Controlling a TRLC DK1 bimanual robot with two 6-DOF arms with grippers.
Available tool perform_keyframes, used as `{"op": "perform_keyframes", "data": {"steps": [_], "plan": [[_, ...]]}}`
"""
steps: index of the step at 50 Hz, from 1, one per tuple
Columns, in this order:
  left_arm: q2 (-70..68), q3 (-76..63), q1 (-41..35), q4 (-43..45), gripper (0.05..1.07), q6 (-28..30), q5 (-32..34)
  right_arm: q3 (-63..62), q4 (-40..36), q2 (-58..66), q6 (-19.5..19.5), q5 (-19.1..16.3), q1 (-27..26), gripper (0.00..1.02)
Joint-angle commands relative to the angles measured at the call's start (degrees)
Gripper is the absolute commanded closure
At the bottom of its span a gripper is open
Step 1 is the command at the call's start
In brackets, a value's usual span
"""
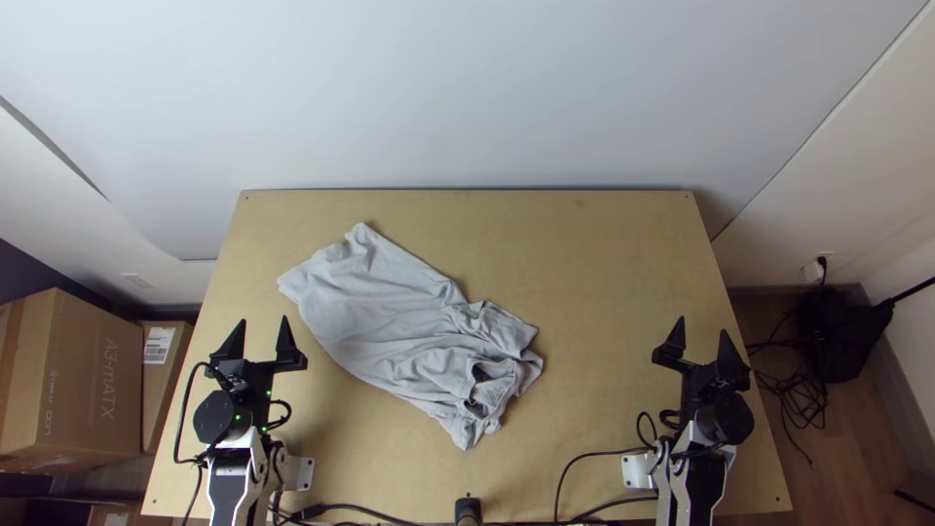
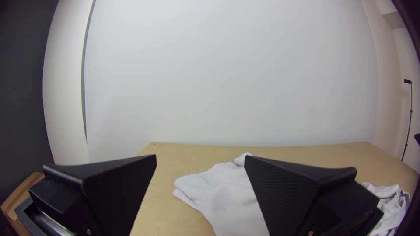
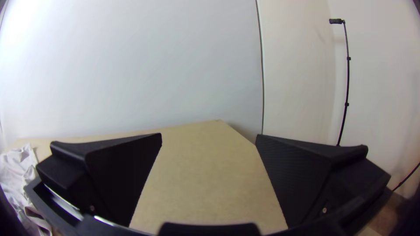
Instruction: Fold the t-shirt
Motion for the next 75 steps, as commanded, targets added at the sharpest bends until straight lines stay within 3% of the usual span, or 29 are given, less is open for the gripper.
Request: {"op": "perform_keyframes", "data": {"steps": [1, 46, 51, 60, 70, 75], "plan": [[-0.1, -2.5, 0.3, -1.0, 0.10, -0.4, 0.4, -0.2, -1.2, 0.0, 0.5, 0.4, -0.2, 0.03], [-0.1, -2.5, 0.3, -1.0, 0.10, -0.3, 0.4, -0.2, -1.3, 0.0, 0.5, 0.4, -0.2, 0.03], [-0.1, -2.5, 0.3, -1.0, 0.10, -0.3, 0.4, -0.2, -1.2, 0.0, 4.5, 0.3, 1.6, 0.03], [0.5, -2.5, 1.0, -2.2, 0.10, -0.5, 3.5, -0.2, -1.2, 0.0, 4.3, 0.4, 2.6, 0.03], [3.6, -2.4, 8.2, -2.5, 0.10, -0.4, 5.2, -0.2, -1.3, 0.1, 4.1, 0.4, 2.4, 0.03], [4.4, -2.4, 8.3, -2.8, 0.10, -0.3, 5.3, -0.2, -1.4, 0.4, 1.6, 0.4, 2.1, 0.03]]}}
